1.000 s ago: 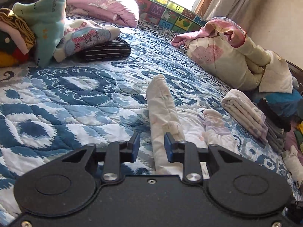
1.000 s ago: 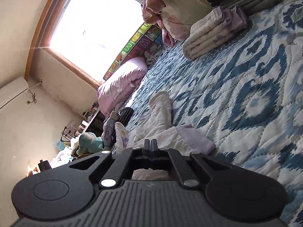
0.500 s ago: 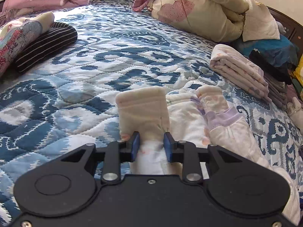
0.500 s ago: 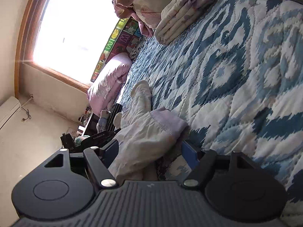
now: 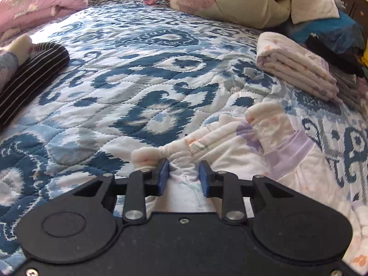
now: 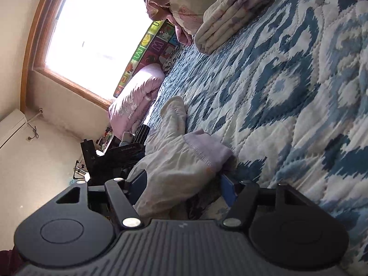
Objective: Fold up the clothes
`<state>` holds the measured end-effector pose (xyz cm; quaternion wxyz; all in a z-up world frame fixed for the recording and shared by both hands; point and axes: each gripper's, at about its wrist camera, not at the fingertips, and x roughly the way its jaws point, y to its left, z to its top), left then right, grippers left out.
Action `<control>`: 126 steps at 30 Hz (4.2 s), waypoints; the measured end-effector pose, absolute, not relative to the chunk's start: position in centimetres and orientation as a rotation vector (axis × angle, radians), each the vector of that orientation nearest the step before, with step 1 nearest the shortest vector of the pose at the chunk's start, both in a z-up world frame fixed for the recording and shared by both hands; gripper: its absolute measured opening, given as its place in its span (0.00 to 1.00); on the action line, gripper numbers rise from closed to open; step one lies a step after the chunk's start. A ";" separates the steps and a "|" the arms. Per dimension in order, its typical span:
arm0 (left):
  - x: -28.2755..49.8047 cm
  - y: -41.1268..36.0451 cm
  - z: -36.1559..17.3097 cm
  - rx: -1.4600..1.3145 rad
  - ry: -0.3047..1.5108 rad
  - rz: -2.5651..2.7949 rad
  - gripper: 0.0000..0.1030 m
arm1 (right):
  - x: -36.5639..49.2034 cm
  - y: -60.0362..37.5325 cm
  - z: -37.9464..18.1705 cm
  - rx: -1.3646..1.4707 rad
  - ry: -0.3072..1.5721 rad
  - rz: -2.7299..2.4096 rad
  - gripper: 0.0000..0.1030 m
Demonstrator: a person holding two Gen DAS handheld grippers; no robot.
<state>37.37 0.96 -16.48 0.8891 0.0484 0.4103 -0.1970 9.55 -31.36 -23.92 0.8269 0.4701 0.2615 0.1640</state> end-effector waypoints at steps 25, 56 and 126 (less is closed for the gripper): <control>29.1 0.7 -12.4 0.116 0.809 -0.369 0.11 | 9.4 -32.6 -24.3 1.059 0.491 0.355 0.11; 35.4 1.3 -15.2 0.053 0.834 -0.414 0.24 | 9.2 -31.6 -24.9 0.976 0.581 0.299 0.11; 8.9 9.8 -15.8 -0.577 0.698 -0.536 0.29 | 26.8 -14.5 -12.0 0.315 0.767 0.432 0.54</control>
